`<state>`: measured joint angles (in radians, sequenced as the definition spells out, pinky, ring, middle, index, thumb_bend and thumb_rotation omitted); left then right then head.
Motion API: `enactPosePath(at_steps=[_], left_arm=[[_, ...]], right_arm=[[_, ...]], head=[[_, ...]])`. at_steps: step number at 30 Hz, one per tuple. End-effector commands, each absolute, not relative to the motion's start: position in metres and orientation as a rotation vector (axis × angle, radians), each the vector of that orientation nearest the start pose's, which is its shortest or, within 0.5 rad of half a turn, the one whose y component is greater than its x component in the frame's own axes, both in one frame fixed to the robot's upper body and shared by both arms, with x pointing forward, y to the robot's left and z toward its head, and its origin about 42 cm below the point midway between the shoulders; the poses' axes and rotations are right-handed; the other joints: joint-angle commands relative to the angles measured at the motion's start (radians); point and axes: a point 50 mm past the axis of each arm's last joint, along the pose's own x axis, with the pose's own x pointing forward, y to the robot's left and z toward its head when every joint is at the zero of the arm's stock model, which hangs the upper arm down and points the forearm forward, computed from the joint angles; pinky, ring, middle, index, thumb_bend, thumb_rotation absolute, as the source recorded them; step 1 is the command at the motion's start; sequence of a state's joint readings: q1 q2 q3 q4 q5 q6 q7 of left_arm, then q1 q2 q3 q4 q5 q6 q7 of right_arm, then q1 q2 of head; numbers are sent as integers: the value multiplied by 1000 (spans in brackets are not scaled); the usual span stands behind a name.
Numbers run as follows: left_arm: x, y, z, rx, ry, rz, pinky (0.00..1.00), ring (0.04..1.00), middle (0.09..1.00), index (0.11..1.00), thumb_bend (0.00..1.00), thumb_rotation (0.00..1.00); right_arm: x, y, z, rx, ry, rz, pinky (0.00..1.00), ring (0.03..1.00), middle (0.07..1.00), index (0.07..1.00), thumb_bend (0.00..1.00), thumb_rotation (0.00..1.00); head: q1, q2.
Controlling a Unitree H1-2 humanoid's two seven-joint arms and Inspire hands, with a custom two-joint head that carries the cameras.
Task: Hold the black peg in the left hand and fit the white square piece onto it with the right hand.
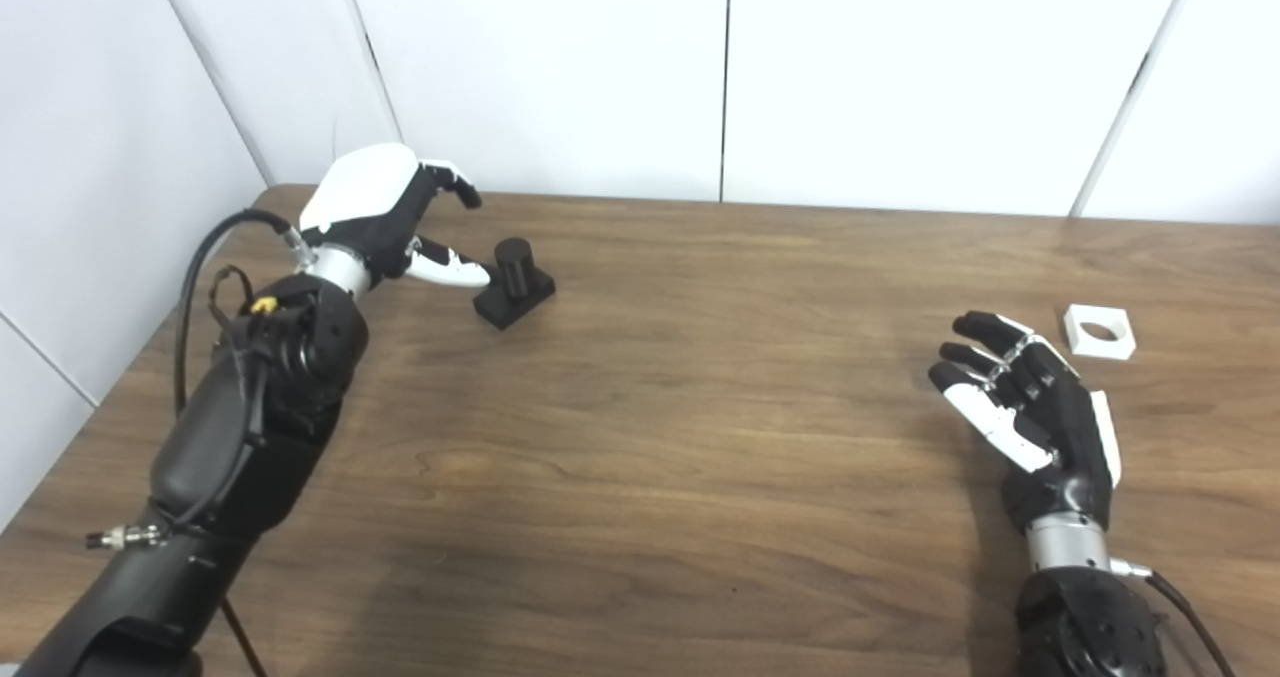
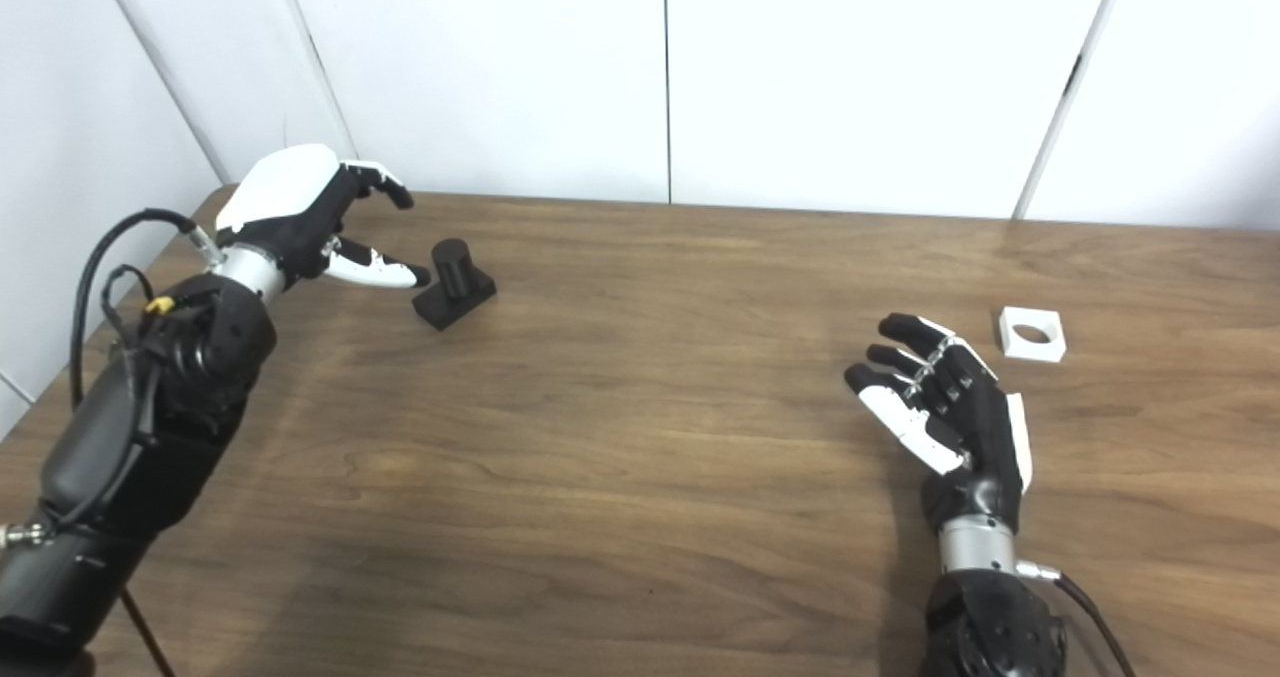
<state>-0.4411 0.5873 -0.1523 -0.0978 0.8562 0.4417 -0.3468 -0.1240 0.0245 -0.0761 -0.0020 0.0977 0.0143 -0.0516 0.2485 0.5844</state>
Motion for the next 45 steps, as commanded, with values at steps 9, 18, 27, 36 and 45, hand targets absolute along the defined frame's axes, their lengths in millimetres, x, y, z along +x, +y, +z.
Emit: enactPosePath(at_steps=[9,18,27,36,45], left_arm=[[422,339,295,1474,10,220,643,828,833,619,826,313],[430,326,268,1527,97,212,553,763,811,595,877,403],[433,311,252,1522,146,196,506,756,808,555,910,496],[433,304,239,1508,174,181,485,728,786,506,932,527],[433,301,224,1528,193,158,491,730,794,560,918,521]], right_arm=[[322,-221,131,145,-142,-88,575,664,713,647,731,188],[323,-219,135,140,-147,-85,586,670,708,650,717,170],[323,-218,137,136,-145,-91,581,669,707,649,724,172],[323,-215,138,129,-139,-91,579,673,713,652,713,173],[319,-219,137,131,-138,-102,583,673,714,651,718,173]], head=[[-5,7],[-9,12],[-7,22],[-11,28],[-15,31]])
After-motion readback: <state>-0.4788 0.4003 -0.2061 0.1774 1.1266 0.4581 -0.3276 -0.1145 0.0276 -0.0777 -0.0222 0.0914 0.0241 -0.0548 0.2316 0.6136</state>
